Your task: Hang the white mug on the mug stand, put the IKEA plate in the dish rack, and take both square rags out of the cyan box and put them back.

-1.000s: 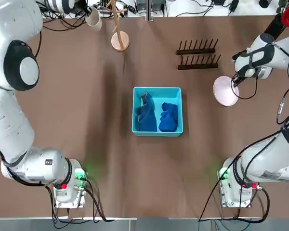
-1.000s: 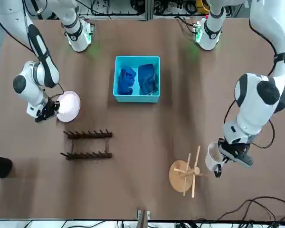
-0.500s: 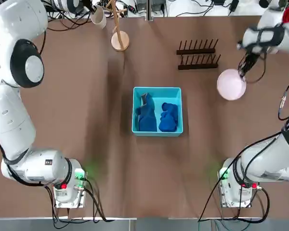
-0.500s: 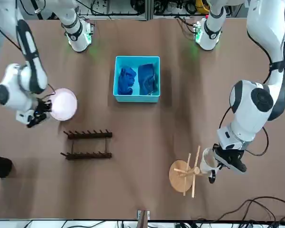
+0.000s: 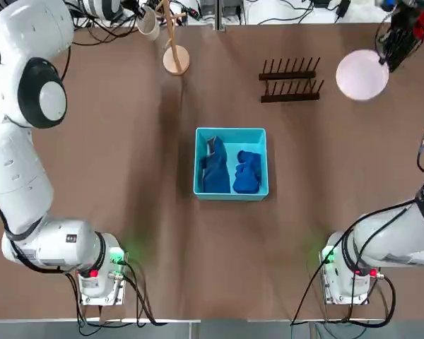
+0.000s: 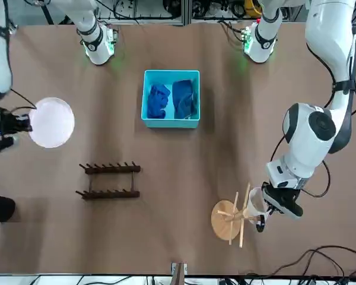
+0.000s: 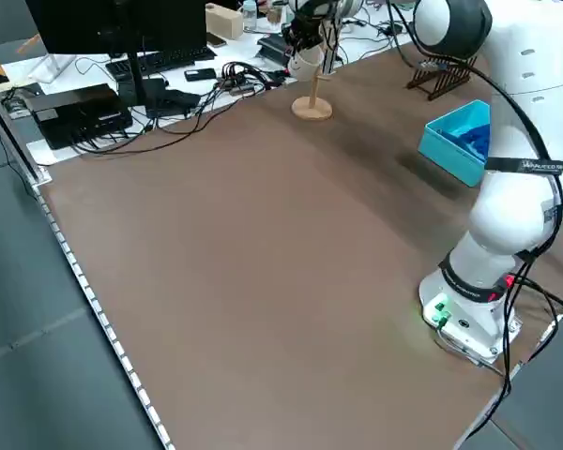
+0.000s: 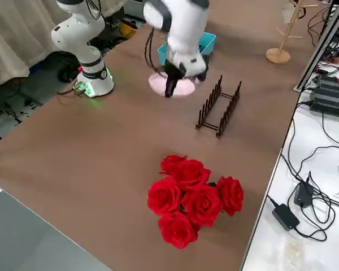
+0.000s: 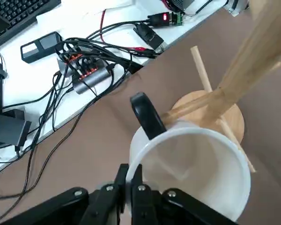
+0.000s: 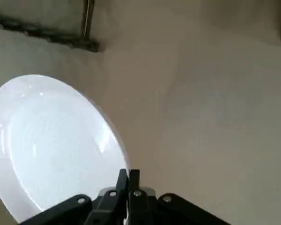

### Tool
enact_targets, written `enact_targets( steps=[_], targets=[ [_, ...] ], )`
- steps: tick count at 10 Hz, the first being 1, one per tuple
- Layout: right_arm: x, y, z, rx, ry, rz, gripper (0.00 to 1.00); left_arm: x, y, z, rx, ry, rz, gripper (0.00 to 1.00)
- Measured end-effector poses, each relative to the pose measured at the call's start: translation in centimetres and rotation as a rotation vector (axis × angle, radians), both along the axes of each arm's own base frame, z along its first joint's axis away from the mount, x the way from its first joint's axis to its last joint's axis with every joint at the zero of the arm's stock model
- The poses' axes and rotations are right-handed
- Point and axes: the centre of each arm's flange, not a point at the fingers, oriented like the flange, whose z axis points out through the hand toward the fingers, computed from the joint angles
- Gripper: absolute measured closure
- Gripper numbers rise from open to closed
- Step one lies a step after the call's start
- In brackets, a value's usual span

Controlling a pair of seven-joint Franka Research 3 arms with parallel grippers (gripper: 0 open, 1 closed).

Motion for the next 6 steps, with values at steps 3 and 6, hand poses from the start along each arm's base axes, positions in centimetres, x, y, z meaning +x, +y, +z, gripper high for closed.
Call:
enact_targets(
  steps=[3, 6],
  targets=[
    [1.5, 8.6, 5.0, -0.197, -0.079, -0.119, 0.97, -0.4, -1.9, -0.4, -0.011, 0.009, -0.029, 0.86],
    [2.4, 15.8, 3.9, -0.457, -0.172, -0.178, 0.97, -0.4, -2.2, -0.2, -0.012, 0.011, -0.032, 0.73]
  ],
)
